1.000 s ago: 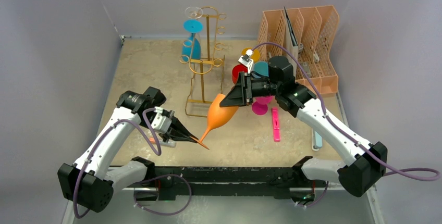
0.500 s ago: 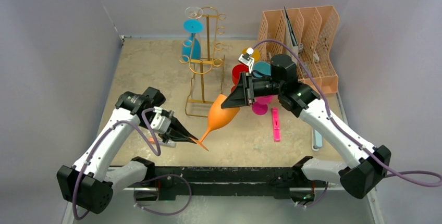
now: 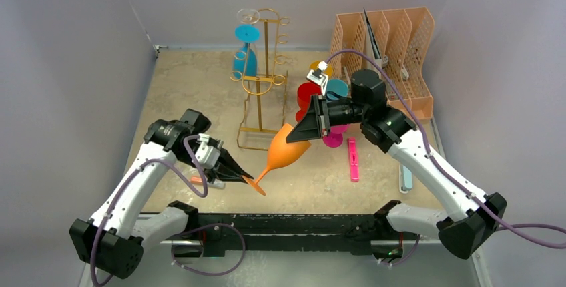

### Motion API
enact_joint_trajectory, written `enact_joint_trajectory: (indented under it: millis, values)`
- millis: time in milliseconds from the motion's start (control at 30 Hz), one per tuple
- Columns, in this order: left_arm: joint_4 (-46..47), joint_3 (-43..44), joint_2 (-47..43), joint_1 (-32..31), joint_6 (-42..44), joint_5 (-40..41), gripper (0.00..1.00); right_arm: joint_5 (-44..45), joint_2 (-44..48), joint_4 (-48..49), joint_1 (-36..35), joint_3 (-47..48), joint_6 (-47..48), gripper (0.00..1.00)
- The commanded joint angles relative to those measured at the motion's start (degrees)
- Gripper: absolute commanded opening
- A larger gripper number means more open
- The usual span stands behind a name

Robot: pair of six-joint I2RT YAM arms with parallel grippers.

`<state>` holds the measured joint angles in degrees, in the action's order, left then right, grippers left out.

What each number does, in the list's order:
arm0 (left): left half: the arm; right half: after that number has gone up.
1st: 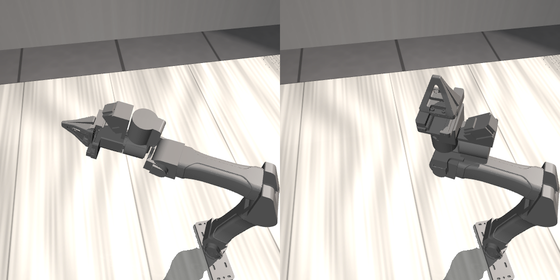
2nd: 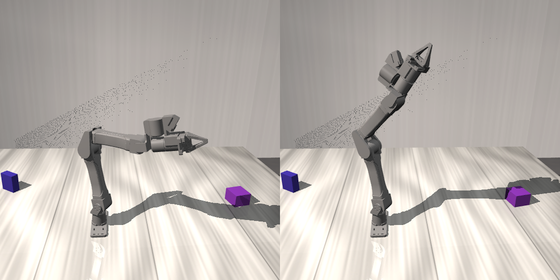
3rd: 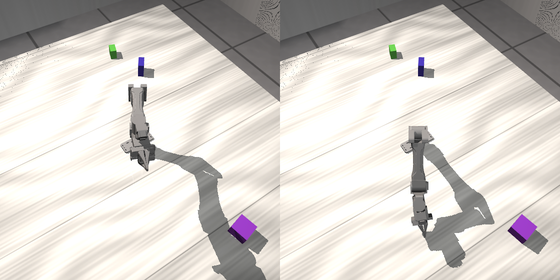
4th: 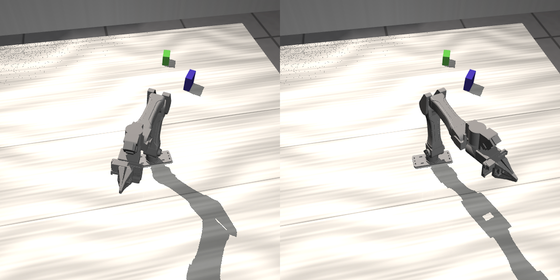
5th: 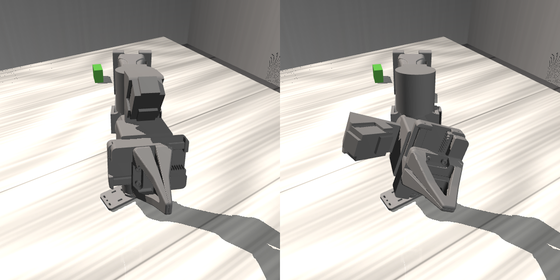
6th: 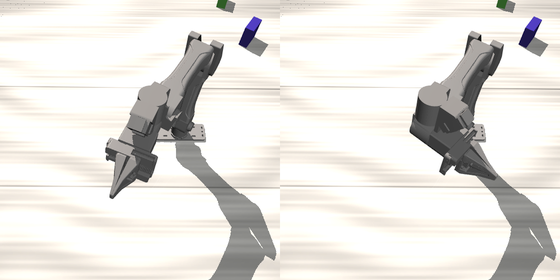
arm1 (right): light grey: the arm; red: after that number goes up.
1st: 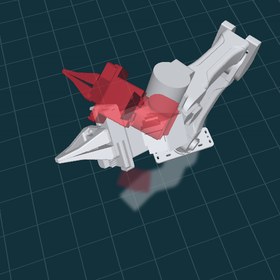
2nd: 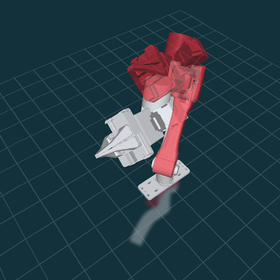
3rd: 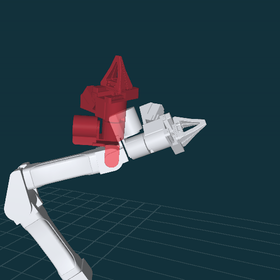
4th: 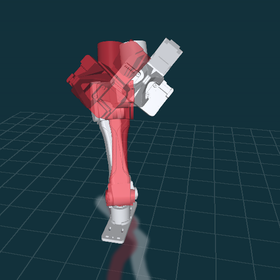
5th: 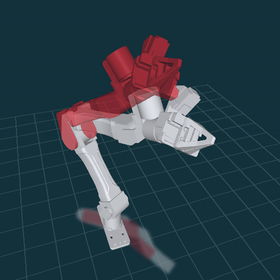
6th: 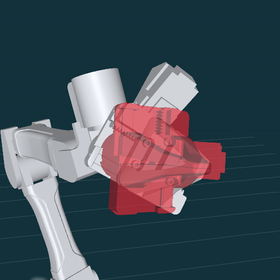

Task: Take the wine glass off the wine glass rack
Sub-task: Place the wine glass at the center of the board.

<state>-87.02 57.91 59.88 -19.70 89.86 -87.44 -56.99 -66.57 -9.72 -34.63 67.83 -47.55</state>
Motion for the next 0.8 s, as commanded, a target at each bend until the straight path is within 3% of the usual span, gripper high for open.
enact_joint_trajectory:
  millis: [0, 133, 233, 467, 600, 633, 667, 767]
  values:
    - [12.98, 1.59, -4.88, 0.19, -21.52, 3.72, 0.00, -1.71, 1.31, -0.35, -0.26, 1.10, 1.42, 0.00]
    - [30.76, -2.36, -13.44, 0.19, -41.76, 11.73, 0.00, -1.57, 1.19, 0.11, -0.60, 0.68, 1.32, 0.00]
    - [37.98, -4.55, -16.48, 0.21, -48.96, 12.53, 0.01, -1.24, 1.20, 0.60, -0.87, 0.55, 1.35, 0.00]
    - [34.25, -4.26, -16.35, 0.20, -46.69, 13.70, 0.09, -0.85, 1.17, 1.01, -1.38, 0.28, 1.41, 0.00]
    - [33.09, -3.51, -15.98, 0.19, -45.79, 13.25, 0.23, -0.36, 1.63, 1.02, -1.66, -0.03, 1.81, 0.00]
    - [32.75, -3.40, -15.82, 0.19, -45.52, 13.10, 0.37, 0.05, 1.76, 0.90, -1.67, -0.13, 2.01, 0.00]
    - [32.39, -3.17, -15.76, 0.24, -45.34, 13.06, 0.44, 0.34, 1.91, 0.66, -1.67, -0.20, 2.21, 0.00]
    - [31.34, -2.42, -15.70, 0.19, -45.04, 13.32, 0.50, 0.86, 2.20, 0.04, -1.67, -0.32, 2.73, 0.00]
